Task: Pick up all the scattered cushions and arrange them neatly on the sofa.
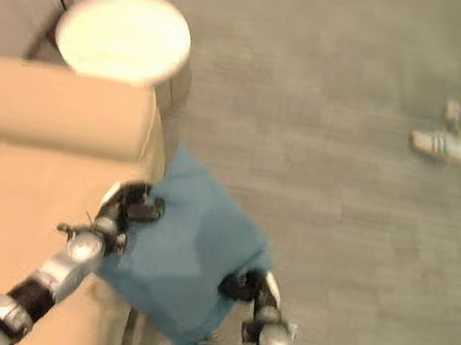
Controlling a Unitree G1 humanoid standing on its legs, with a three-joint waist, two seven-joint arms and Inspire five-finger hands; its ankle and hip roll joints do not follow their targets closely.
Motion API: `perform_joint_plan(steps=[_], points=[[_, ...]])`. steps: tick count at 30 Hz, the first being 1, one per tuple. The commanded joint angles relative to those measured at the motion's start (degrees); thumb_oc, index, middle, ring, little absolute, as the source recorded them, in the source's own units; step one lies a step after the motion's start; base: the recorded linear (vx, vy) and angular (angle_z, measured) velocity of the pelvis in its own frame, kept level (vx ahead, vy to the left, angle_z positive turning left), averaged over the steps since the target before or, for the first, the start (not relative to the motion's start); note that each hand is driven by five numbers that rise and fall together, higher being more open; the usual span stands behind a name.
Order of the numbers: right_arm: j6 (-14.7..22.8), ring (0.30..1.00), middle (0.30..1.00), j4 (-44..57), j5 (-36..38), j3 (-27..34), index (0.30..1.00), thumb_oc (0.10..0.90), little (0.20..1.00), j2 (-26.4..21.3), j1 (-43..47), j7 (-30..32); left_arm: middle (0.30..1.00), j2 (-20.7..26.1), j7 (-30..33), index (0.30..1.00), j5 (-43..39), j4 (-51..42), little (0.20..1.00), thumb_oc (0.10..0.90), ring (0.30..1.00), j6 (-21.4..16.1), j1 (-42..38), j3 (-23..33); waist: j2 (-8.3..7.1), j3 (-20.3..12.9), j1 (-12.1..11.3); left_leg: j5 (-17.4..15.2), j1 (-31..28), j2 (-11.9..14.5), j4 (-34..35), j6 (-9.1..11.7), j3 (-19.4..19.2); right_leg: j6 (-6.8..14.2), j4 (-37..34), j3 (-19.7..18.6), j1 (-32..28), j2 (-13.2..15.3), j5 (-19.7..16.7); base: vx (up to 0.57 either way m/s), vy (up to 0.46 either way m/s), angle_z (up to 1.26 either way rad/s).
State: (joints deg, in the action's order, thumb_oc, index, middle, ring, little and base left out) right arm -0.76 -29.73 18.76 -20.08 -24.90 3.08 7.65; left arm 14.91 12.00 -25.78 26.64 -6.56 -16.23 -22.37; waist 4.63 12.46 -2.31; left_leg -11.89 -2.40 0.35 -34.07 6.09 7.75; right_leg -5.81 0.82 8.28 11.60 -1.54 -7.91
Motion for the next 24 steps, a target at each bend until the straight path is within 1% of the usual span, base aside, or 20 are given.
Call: perform_joint_plan(steps=[1,2,3,4,5,6,7,8,9,10,11,13,15,16,17,19,21,22,23,24], points=[[9.7,0.3,0.3,10.3,0.1,-1.1,0.3,0.4,0.3,6.2,11.5,-2.7,0.3,0.8,-3.4,0.3,-2.3,-10.6,0.3,0.4,0.3,-6.8,-3.8,-5.7,-6.03,-3.2,-3.9,12.6,10.6,8.9,1.8,-4.3,-9.5,11.5,-1.5,6.2,-11.8,8.1,5.8,0.08,-0.429,0.85],[9.7,0.3,0.3,10.2,0.1,-1.1,0.3,0.4,0.3,6.2,11.5,-2.7,0.3,0.8,-3.4,0.3,-2.3,-10.6,0.3,0.4,0.3,-6.7,-3.8,-5.7,-5.93,-3.3,-4.0,12.4,10.8,9.0,1.5,-4.3,-9.5,11.5,-1.6,6.2,-11.8,8.0,5.8,0.09,-0.192,0.74],[9.4,0.3,0.3,10.6,0.2,-1.3,0.3,0.4,0.3,6.3,11.8,-2.6,0.3,0.1,-3.2,0.3,-3.4,-10.5,0.3,0.4,0.3,-7.0,-3.7,-4.9,-5.98,-3.1,-4.8,8.5,11.3,7.6,3.5,-4.9,-12.9,11.4,-2.9,7.9,-13.1,7.6,6.4,0.15,-0.119,0.61],[9.2,0.3,0.3,10.9,0.0,-1.3,0.3,0.4,0.3,6.4,11.9,-2.5,0.3,-0.2,-3.1,0.3,-3.7,-10.5,0.3,0.4,0.3,-7.0,-3.5,-4.3,-6.23,-3.4,-5.2,5.1,11.4,4.3,6.6,-6.0,-14.4,11.9,-3.5,8.5,-13.4,7.7,6.6,0.32,-0.217,0.52],[9.4,0.3,0.3,11.1,-0.6,-1.7,0.3,0.4,0.3,6.5,12.1,-2.6,0.3,-0.6,-3.4,0.3,-3.4,-10.2,0.3,0.4,0.3,-6.8,-2.6,-4.1,-5.65,-4.4,-6.3,3.9,13.6,-0.9,14.9,-7.4,-19.4,12.8,-4.7,10.9,-15.3,6.1,8.1,0.31,-0.204,0.31],[9.6,0.3,0.3,10.4,-0.8,-2.2,0.3,0.4,0.3,6.9,12.9,-2.6,0.3,-0.6,-3.5,0.3,-3.1,-10.0,0.3,0.4,0.3,-6.7,-2.5,-4.1,-4.98,-5.1,-6.9,6.4,14.5,-0.4,19.3,-6.4,-25.3,13.0,-5.4,13.7,-16.3,5.0,9.1,0.24,-0.171,0.33],[9.6,0.3,0.3,10.4,-0.8,-2.2,0.3,0.4,0.3,6.9,12.9,-2.6,0.3,-0.6,-3.5,0.3,-3.1,-10.0,0.3,0.4,0.3,-6.7,-2.5,-4.1,-5.05,-5.1,-6.9,6.5,14.4,-0.5,19.6,-6.4,-25.3,13.0,-5.4,13.7,-16.3,5.1,9.1,0.28,-0.116,0.46],[9.7,0.3,0.3,9.0,-1.1,-2.8,0.3,0.4,0.3,7.9,14.6,-2.6,0.3,-0.8,-3.7,0.3,-3.6,-10.1,0.3,0.4,0.3,-6.7,-1.9,-4.0,-3.14,-6.3,-8.8,10.6,15.1,0.7,26.4,-4.3,-33.7,13.7,-5.8,17.8,-19.1,3.4,10.9,0.21,-0.041,0.55],[9.7,0.3,0.3,8.9,-1.1,-2.9,0.3,0.4,0.3,7.9,14.7,-2.6,0.3,-0.8,-3.7,0.3,-3.6,-10.1,0.3,0.4,0.3,-6.7,-1.9,-4.0,-3.18,-6.3,-8.8,10.8,15.0,0.7,26.7,-4.3,-33.8,13.7,-5.8,17.8,-19.0,3.5,10.9,0.4,-0.027,0.23],[9.4,0.3,0.3,8.1,-2.4,-3.2,0.3,0.4,0.3,8.5,14.8,-3.1,0.3,-0.2,-3.6,0.3,-5.3,-10.0,0.3,0.4,0.3,-7.1,-0.5,-2.7,-3.26,-7.3,-11.6,10.9,12.6,-2.5,31.5,-6.5,-30.0,14.5,-5.0,19.6,-20.3,3.2,10.7,0.26,0.01,0.23],[9.4,0.3,0.3,7.9,-2.5,-2.9,0.3,0.4,0.3,8.6,14.0,-3.4,0.3,0.7,-3.8,0.3,-7.0,-10.4,0.3,0.4,0.3,-7.1,0.8,-1.9,-3.86,-7.5,-12.4,11.1,11.3,-3.7,32.7,-6.7,-28.2,15.6,-2.7,20.0,-20.0,3.7,10.0,0.27,0.016,0.34],[9.4,0.3,0.3,7.9,-2.5,-2.4,0.3,0.4,0.3,8.9,13.4,-3.4,0.3,1.0,-3.2,0.3,-8.0,-10.8,0.3,0.4,0.3,-6.3,1.5,-1.5,-3.86,-7.9,-13.2,11.2,9.2,-3.9,34.7,-7.4,-27.5,17.1,1.7,21.5,-19.2,4.7,9.9,0.14,0.038,0.8],[9.0,0.3,0.3,8.6,-3.1,-1.9,0.3,0.4,0.3,9.1,13.2,-3.4,0.3,1.3,-2.6,0.3,-9.7,-11.9,0.3,0.4,0.3,-5.9,1.3,-1.2,-2.82,-7.9,-12.2,12.3,6.5,-4.2,36.7,-9.1,-23.8,19.1,15.0,23.5,-15.4,9.1,7.2,0.14,0.082,0.58],[8.8,0.3,0.3,9.3,-3.5,-1.5,0.3,0.4,0.3,9.0,13.1,-3.7,0.3,1.4,-2.1,0.3,-9.7,-12.3,0.3,0.4,0.3,-6.1,1.2,-0.7,-2.18,-8.0,-11.6,11.8,5.0,-4.4,37.1,-9.9,-21.3,19.0,20.8,23.1,-13.7,11.1,6.9,0.14,0.062,1.28],[9.0,0.3,0.3,9.8,-3.8,-0.7,0.3,0.4,0.3,9.0,12.8,-3.3,0.3,0.9,-2.1,0.3,-9.7,-11.8,0.3,0.4,0.3,-6.2,0.9,-0.8,-2.02,-8.1,-10.8,11.4,3.4,-4.9,37.7,-10.0,-16.5,17.9,24.3,21.7,-12.4,13.3,7.9,0.14,-0.019,2.18],[9.6,0.3,0.3,10.5,-3.5,0.3,0.3,0.4,0.3,8.9,13.1,-2.5,0.3,0.1,-2.0,0.3,-9.6,-11.5,0.3,0.4,0.3,-6.5,0.4,-1.2,-2.22,-8.0,-10.2,11.4,3.3,-5.5,37.2,-9.5,-11.1,16.2,19.0,18.0,-11.8,13.1,9.1,0.06,-0.104,2.72],[10.4,0.3,0.3,10.8,-3.5,1.2,0.3,0.4,0.3,8.5,14.1,-1.1,0.3,-0.4,-2.1,0.3,-9.1,-11.5,0.3,0.4,0.3,-6.4,-0.2,-1.9,-2.76,-8.2,-9.6,11.6,3.2,-5.9,36.9,-8.8,-6.2,14.5,11.9,12.1,-11.0,10.0,10.9,0.08,-0.114,1.58],[10.4,0.3,0.3,10.8,-3.5,1.2,0.3,0.4,0.3,8.5,14.1,-1.1,0.3,-0.4,-2.1,0.3,-9.1,-11.5,0.3,0.4,0.3,-6.4,-0.2,-1.9,-2.71,-8.3,-9.5,11.7,3.4,-5.9,36.9,-8.7,-6.1,14.4,11.7,12.2,-11.0,9.9,10.7,0.1,-0.095,1.27],[10.5,0.3,0.3,10.9,-3.6,1.8,0.3,0.4,0.3,8.0,14.3,-0.4,0.3,-0.7,-1.9,0.3,-9.0,-11.6,0.3,0.4,0.3,-6.6,-0.2,-1.9,-2.99,-8.2,-8.7,11.8,2.9,-6.4,36.7,-8.0,-3.3,14.1,8.9,8.3,-10.0,8.0,10.7,0.13,-0.105,1.81],[10.6,0.3,0.3,10.8,-4.0,2.2,0.3,0.4,0.3,7.1,15.2,0.7,0.3,-1.1,-1.0,0.3,-9.3,-11.9,0.3,0.4,0.3,-6.6,-0.6,-2.0,-3.84,-8.0,-7.5,11.9,2.1,-7.4,36.6,-7.1,1.8,13.5,4.7,3.2,-9.2,4.1,10.4,0.16,-0.139,2.05]])
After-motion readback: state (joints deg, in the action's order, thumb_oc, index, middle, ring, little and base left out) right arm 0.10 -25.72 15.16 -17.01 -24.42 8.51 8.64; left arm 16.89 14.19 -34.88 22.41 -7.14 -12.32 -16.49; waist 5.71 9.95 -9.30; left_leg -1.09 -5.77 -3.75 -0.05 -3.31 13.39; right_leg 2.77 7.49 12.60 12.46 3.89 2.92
